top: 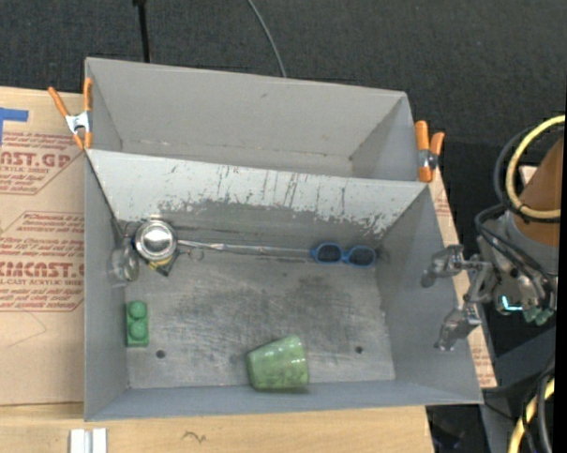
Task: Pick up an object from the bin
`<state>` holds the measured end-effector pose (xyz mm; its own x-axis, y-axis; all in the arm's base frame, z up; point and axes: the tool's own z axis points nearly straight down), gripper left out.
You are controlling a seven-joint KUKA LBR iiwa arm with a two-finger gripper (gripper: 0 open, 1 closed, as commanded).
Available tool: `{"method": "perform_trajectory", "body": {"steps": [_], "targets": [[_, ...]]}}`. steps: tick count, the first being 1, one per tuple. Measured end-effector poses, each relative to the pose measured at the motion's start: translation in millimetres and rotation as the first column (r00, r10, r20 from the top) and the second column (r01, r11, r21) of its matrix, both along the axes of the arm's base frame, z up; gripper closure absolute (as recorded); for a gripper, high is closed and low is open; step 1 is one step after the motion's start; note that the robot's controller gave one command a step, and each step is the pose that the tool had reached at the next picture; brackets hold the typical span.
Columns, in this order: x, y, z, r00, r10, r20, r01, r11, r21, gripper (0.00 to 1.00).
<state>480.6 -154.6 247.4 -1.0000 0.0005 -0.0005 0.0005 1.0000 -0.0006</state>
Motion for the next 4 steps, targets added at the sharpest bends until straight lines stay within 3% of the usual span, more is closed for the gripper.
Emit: {"method": "perform_trajectory", "body": {"steps": [1, 2, 3, 4], "targets": [[51.4, 65, -134, 0.996, 0.087, -0.005, -0.087, 0.996, 0.004, 0.00], [1.7, 115, -93, 0.990, 0.139, -0.001, -0.139, 0.990, 0.003, 0.00], [20.2, 196, -141, 0.979, 0.203, -0.002, -0.203, 0.979, 0.006, 0.00], [6.2, 218, -174, 0.805, 0.594, 0.016, -0.593, 0.805, -0.008, 0.00]]}}
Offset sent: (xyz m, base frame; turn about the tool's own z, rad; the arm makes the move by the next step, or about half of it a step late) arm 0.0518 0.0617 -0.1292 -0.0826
